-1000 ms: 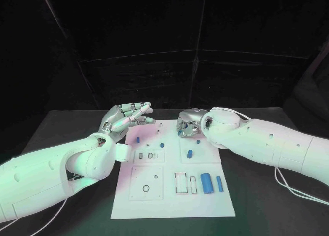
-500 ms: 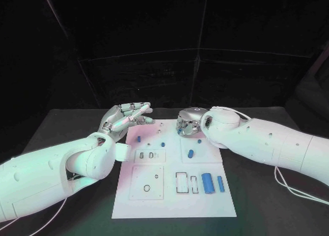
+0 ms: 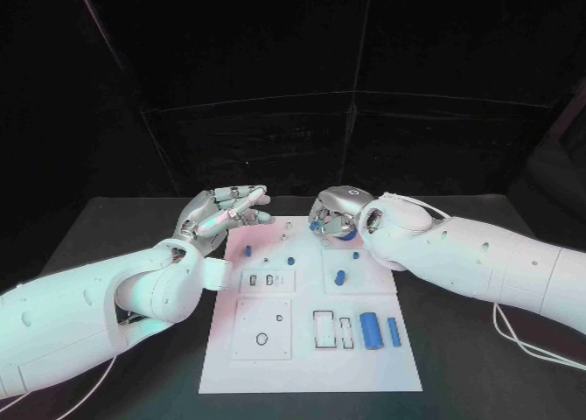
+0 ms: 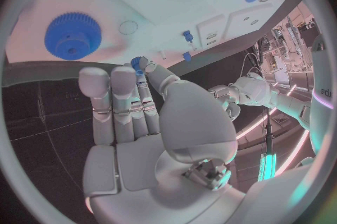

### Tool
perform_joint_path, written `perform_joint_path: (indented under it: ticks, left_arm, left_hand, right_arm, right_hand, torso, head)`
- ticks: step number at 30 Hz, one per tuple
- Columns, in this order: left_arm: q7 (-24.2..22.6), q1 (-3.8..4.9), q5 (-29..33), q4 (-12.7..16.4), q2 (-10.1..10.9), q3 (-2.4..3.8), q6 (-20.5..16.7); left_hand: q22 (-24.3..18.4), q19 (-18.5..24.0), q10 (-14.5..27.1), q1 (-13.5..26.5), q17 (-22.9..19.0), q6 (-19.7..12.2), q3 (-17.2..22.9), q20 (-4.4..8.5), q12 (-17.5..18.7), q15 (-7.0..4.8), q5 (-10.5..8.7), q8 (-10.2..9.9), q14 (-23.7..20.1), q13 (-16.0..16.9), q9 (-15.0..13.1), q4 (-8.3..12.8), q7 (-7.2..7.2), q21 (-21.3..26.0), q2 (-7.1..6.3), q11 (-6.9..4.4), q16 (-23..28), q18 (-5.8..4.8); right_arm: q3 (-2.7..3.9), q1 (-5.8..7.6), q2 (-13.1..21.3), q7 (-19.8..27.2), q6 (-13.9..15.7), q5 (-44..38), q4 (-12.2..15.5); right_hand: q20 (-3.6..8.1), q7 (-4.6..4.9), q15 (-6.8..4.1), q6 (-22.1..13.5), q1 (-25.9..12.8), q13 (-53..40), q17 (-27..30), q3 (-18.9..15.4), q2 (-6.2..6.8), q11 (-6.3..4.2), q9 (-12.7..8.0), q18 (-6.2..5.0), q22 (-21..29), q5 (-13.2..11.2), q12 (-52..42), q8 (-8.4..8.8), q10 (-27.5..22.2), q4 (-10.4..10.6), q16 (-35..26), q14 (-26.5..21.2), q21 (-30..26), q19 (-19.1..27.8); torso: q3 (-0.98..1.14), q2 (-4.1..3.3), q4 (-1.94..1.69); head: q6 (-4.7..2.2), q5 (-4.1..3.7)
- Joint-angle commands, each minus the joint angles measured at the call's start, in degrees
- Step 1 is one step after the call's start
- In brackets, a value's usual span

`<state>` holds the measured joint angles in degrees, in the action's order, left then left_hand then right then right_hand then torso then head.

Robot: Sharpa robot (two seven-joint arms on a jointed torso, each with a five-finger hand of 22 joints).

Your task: Assemble the parts on the task board

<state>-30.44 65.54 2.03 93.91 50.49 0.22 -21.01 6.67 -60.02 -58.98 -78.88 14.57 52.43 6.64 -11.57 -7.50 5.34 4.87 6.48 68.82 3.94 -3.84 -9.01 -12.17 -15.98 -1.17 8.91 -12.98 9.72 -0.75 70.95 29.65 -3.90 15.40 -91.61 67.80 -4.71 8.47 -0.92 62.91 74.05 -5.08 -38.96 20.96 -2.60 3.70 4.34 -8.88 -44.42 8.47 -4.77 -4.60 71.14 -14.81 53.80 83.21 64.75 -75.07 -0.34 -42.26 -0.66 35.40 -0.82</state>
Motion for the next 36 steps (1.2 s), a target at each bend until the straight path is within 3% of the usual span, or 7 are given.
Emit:
perform_joint_path:
  ticks: [1,8,12,18,29,36]
  left_arm:
    - [-0.1,0.14,-0.3,-0.1,0.0,0.07,0.6]
    - [-0.1,0.16,-0.3,-0.5,-0.3,0.07,0.7]
    - [-0.1,0.24,-0.3,-0.4,0.0,0.07,0.7]
    - [0.0,0.30,-0.3,-0.5,0.1,0.07,0.7]
    - [0.1,0.51,-0.3,-0.2,0.2,0.07,0.6]
    - [0.2,0.60,-0.3,-0.1,0.2,0.07,0.6]
  left_hand:
    - [-0.1,-0.2,-0.3,0.3,0.1,0.3,-0.3,0.03,0.4,-0.03,-0.25,-0.3,0.4,-0.1,0.1,0.1,-0.26,-0.4,0.15,0.10,-0.3,0.81]
    - [-0.1,-0.3,-0.3,0.3,0.1,0.3,-0.3,0.03,0.4,-0.03,-0.24,-0.3,0.4,-0.1,0.1,0.1,-0.25,-0.4,0.18,0.10,-0.3,0.80]
    - [-0.1,-0.3,-0.3,0.3,0.1,0.3,-0.3,0.03,0.4,-0.03,-0.24,-0.3,0.4,-0.1,0.1,0.1,-0.25,-0.4,0.18,0.10,-0.3,0.80]
    - [-0.1,-0.3,-0.3,0.3,0.1,0.3,-0.3,0.03,0.4,-0.03,-0.24,-0.3,0.4,-0.1,0.1,0.1,-0.25,-0.4,0.18,0.10,-0.3,0.80]
    - [-0.1,-0.3,-0.3,0.3,0.2,0.3,-0.3,0.03,0.4,-0.03,-0.25,-0.3,0.4,-0.1,0.1,0.1,-0.26,-0.4,0.17,0.10,-0.3,0.80]
    - [-0.1,-0.3,-0.3,0.3,0.2,0.3,-0.3,0.03,0.4,-0.03,-0.25,-0.3,0.4,-0.1,0.1,0.1,-0.26,-0.4,0.17,0.10,-0.3,0.80]
  right_arm:
    - [0.03,0.12,-1.1,0.5,4.1,0.8,-1.2]
    - [0.04,0.13,-4.2,0.6,4.1,0.8,-4.4]
    - [0.04,0.13,-6.0,0.7,4.2,0.8,-5.9]
    - [0.05,0.12,-8.0,0.4,4.1,0.8,-7.9]
    - [0.04,0.11,-10.4,0.0,1.9,0.8,-10.6]
    - [0.04,0.10,-11.8,-0.2,0.9,0.7,-12.3]
  right_hand:
    - [0.10,0.12,-0.18,0.3,0.4,0.0,-0.1,0.4,0.24,0.41,0.0,1.04,-0.1,0.2,0.0,-0.01,0.0,0.0,0.2,-0.2,0.3,0.1]
    - [0.06,0.17,-0.14,0.2,0.3,0.0,-0.1,0.6,0.45,0.47,-0.1,1.05,-0.2,0.1,0.2,0.13,-0.2,0.1,0.2,-0.3,0.4,0.1]
    - [-0.01,0.22,-0.09,0.1,0.2,0.0,-0.1,1.1,0.63,0.54,-0.1,1.06,-0.4,0.6,0.3,0.26,-0.3,0.2,0.2,-0.3,0.6,0.2]
    - [-0.09,0.31,-0.02,0.0,-0.1,0.0,-0.1,1.5,0.96,0.60,-0.1,1.06,-0.5,0.8,0.4,0.39,-0.4,0.5,0.3,-0.3,0.8,0.4]
    - [-0.16,0.33,0.02,-0.1,-0.3,0.0,-0.1,1.7,1.25,0.65,-0.1,1.07,-0.7,0.3,0.5,0.51,-0.5,0.7,0.2,-0.3,1.0,0.5]
    - [-0.23,0.40,0.08,-0.2,-0.4,0.0,0.0,1.9,1.42,0.72,-0.2,1.06,-0.7,0.0,0.6,0.61,-0.7,0.9,0.2,-0.3,1.1,0.6]
  torso:
    - [0.08,-0.14,-0.12]
    - [0.14,-0.21,-0.20]
    - [0.19,-0.34,0.09]
    - [0.12,-0.40,0.07]
    - [0.21,-0.62,-0.01]
    - [0.16,-0.73,-0.06]
  head:
    - [0.00,0.15]
    - [0.16,0.32]
    - [0.10,1.24]
    - [0.16,1.10]
    - [0.36,1.11]
    - [0.39,1.09]
